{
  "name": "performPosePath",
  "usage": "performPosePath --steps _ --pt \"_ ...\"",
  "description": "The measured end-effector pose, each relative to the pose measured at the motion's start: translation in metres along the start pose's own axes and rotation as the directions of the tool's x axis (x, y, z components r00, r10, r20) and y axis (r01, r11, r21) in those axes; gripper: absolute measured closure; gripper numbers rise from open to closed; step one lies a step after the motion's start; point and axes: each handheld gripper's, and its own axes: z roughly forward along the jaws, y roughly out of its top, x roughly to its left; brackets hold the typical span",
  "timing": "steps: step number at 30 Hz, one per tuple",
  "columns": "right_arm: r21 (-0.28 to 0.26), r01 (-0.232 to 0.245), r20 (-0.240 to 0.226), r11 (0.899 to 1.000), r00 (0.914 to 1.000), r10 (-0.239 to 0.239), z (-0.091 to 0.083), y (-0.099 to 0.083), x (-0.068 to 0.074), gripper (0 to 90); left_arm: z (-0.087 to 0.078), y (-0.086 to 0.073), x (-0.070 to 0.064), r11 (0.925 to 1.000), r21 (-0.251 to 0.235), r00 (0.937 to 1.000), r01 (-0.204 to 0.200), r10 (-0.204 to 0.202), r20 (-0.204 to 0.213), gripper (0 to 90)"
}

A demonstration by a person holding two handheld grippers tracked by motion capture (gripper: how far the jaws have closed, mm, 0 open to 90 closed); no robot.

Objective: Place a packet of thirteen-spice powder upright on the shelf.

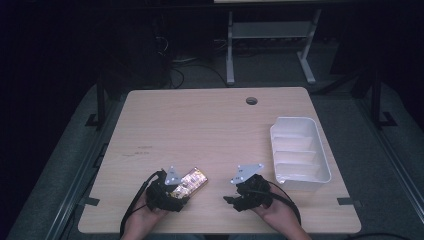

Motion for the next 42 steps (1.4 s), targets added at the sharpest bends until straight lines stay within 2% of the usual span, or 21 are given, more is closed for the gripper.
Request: performPosePath --steps 9,14,18,21,26,33,36,37,39,42 --pt "-0.043 -0.037 -0.019 0.998 0.9992 0.036 -0.005 0.003 0.0 34.8 -0.006 0.004 -0.009 0.9976 -0.051 0.9988 -0.048 0.047 -0.012 32.6" --pt "-0.055 -0.052 -0.036 0.997 0.9981 0.05 -0.005 0.004 0.0 32.3 -0.011 0.007 -0.016 0.9936 -0.086 0.9971 -0.072 0.07 -0.031 33.0" --pt "-0.092 -0.09 -0.065 0.992 0.9943 0.084 -0.008 0.005 -0.002 31.3 -0.017 0.01 -0.024 0.9851 -0.136 0.9937 -0.106 0.099 -0.053 33.0" --pt "-0.116 -0.113 -0.081 0.987 0.9913 0.104 -0.01 0.006 -0.005 29.8 -0.02 0.012 -0.03 0.9758 -0.173 0.9902 -0.133 0.123 -0.066 33.0" --pt "-0.122 -0.154 -0.096 0.981 0.9851 0.142 -0.01 0.005 -0.008 26.4 -0.024 0.014 -0.038 0.9604 -0.216 0.9839 -0.176 0.164 -0.072 33.0" --pt "-0.141 -0.211 -0.145 0.967 0.9708 0.191 -0.01 0.005 -0.012 26.4 -0.026 0.015 -0.045 0.9456 -0.247 0.9769 -0.212 0.199 -0.078 33.0" --pt "-0.145 -0.236 -0.165 0.961 0.9633 0.212 -0.009 0.005 -0.012 26.6 -0.026 0.016 -0.049 0.9382 -0.255 0.972 -0.234 0.22 -0.081 33.0" --pt "-0.146 -0.245 -0.173 0.959 0.9602 0.219 -0.009 0.005 -0.013 26.8 -0.026 0.016 -0.051 0.9353 -0.263 0.9715 -0.236 0.222 -0.082 33.0" --pt "-0.149 -0.268 -0.194 0.952 0.9518 0.237 -0.007 0.006 -0.014 28.0 -0.026 0.017 -0.055 0.9271 -0.274 0.9666 -0.256 0.24 -0.091 33.0" --pt "-0.143 -0.299 -0.228 0.943 0.9375 0.263 -0.005 0.006 -0.014 29.9 -0.028 0.017 -0.059 0.9202 -0.28 0.9617 -0.273 0.255 -0.101 33.0"
